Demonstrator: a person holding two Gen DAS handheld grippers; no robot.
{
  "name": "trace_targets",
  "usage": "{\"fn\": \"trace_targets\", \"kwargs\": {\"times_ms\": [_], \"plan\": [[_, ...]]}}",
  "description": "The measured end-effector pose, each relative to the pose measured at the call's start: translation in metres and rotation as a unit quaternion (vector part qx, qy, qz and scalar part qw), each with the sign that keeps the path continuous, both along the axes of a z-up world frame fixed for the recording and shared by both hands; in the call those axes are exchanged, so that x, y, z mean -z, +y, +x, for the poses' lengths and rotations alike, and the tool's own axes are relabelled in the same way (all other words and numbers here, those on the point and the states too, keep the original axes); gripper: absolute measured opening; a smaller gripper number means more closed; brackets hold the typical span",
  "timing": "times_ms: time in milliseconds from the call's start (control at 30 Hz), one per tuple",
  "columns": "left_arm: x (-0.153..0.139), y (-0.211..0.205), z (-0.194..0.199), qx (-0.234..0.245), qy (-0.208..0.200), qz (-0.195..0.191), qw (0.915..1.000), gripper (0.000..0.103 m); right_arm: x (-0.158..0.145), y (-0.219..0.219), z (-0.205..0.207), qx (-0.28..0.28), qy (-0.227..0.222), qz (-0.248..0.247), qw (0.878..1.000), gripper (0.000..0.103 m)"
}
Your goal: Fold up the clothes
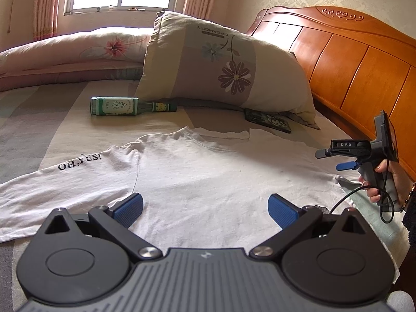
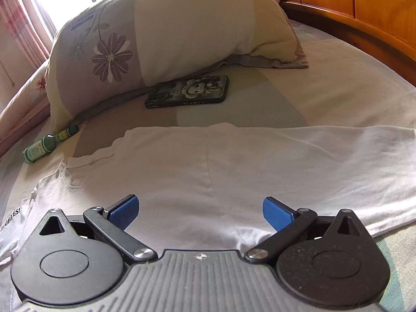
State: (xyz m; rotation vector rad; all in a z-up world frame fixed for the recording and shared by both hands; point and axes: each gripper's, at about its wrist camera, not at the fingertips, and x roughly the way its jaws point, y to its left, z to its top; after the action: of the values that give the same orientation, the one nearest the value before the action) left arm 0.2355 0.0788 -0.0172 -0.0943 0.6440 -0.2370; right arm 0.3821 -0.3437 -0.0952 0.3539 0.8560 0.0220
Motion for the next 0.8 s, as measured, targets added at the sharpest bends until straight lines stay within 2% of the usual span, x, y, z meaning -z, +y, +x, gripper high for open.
{"fn": "trace_targets", "kwargs": {"times_ms": [100, 167, 267, 400, 567, 633, 700, 800], "plan": [[0.002, -0.001, -0.001, 0.002, -0.002, 0.000, 1.0000, 0.102, 0.011, 0.001, -0.007, -0.009, 0.032, 0.006, 0.999, 0.103], [0.000, -0.002, -0.003, 0.007, -0.015, -0.005, 0.9998, 0.102, 0.006, 0.001, -0.017, -0.031, 0.031, -0.004, 0.999, 0.103], [0.000, -0.006, -0.005, 0.032, -0.029, -0.019, 0.9989, 0.102, -0.010, -0.015, -0.026, -0.015, 0.007, -0.036, 0.999, 0.103], [0.007, -0.018, -0.004, 0.048, -0.035, -0.015, 0.9981, 0.102, -0.024, -0.080, -0.026, 0.079, -0.010, -0.056, 0.995, 0.103], [0.022, -0.037, 0.006, 0.074, -0.027, 0.008, 0.9969, 0.102, -0.010, -0.174, -0.033, 0.175, -0.022, 0.000, 0.984, 0.103], [0.028, -0.046, 0.011, 0.078, -0.019, 0.015, 0.9967, 0.102, 0.001, -0.199, -0.039, 0.189, -0.030, 0.023, 0.981, 0.103], [0.034, -0.053, 0.016, 0.081, -0.010, 0.022, 0.9964, 0.102, 0.013, -0.216, -0.046, 0.206, -0.018, 0.009, 0.978, 0.103], [0.040, -0.063, 0.020, 0.083, -0.004, 0.034, 0.9959, 0.102, 0.012, -0.231, -0.064, 0.217, -0.029, -0.002, 0.976, 0.103]]}}
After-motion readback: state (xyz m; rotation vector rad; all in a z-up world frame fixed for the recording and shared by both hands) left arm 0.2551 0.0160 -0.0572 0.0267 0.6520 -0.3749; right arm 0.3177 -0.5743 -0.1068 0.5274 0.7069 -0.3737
